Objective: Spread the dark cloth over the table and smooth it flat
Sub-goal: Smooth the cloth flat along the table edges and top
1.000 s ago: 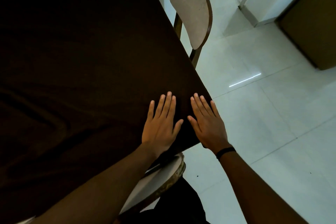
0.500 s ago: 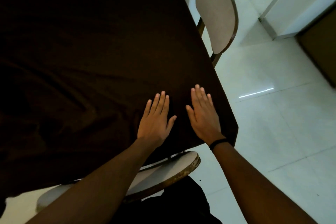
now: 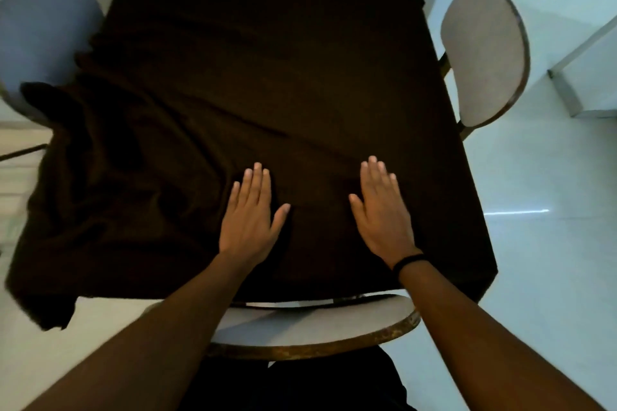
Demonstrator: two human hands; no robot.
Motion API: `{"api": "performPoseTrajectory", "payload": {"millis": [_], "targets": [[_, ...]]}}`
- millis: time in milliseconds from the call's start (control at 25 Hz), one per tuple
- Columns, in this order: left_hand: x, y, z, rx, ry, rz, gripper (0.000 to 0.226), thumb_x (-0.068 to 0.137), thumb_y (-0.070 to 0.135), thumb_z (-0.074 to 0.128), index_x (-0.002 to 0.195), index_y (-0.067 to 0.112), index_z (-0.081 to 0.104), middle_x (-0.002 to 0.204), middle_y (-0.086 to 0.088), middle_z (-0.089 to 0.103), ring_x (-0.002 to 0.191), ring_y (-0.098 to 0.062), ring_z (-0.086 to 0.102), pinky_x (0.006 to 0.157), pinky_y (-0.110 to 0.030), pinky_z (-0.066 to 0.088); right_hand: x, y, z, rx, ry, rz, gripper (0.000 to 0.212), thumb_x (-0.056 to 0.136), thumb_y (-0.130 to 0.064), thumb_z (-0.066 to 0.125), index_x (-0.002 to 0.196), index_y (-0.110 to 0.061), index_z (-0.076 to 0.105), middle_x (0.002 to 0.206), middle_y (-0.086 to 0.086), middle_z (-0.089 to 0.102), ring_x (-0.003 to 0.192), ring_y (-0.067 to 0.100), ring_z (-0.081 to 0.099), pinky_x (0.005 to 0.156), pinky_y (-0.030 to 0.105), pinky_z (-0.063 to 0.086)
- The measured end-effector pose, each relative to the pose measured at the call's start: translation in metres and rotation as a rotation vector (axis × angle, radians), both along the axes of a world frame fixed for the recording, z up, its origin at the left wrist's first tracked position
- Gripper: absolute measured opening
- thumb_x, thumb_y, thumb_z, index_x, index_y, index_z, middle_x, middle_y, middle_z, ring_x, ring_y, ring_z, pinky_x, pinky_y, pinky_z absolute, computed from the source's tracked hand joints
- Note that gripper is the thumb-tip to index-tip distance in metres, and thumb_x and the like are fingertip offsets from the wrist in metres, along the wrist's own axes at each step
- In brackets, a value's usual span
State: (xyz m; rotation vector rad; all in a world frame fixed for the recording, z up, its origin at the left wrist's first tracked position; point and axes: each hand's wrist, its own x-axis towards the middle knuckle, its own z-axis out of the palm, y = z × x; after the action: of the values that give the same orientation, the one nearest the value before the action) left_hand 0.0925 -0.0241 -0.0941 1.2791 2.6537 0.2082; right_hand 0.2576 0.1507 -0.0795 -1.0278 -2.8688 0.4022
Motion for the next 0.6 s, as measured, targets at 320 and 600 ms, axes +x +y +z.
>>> {"api": "performPoseTrajectory", "payload": {"millis": [320, 600], "targets": [[-0.058, -0.074, 0.003, 0.128, 0.047, 0.295, 0.068, 0.098, 0.050, 0.025, 0.152, 0.009, 0.016, 0.161, -0.012, 0.016, 0.149, -0.023, 0.009, 0.120, -0.041, 0.005, -0.052, -0.055, -0.015, 0.049, -0.099, 0.226, 0.059, 0.100, -0.039, 0.025, 0.149, -0.009, 0.013, 0.159, 0.011, 0.011, 0.147, 0.021, 0.006, 0.118, 0.037, -0.001], [-0.070, -0.111, -0.001, 0.072, -0.006, 0.347, 0.075, 0.095, 0.060, 0.018, 0.153, 0.016, 0.003, 0.163, -0.005, 0.000, 0.149, -0.020, -0.004, 0.120, -0.043, 0.001, -0.116, -0.107, 0.000, -0.045, -0.014, 0.362, 0.061, 0.099, -0.038, 0.029, 0.149, -0.007, 0.011, 0.159, 0.014, 0.009, 0.147, 0.024, 0.005, 0.119, 0.039, 0.002]]}}
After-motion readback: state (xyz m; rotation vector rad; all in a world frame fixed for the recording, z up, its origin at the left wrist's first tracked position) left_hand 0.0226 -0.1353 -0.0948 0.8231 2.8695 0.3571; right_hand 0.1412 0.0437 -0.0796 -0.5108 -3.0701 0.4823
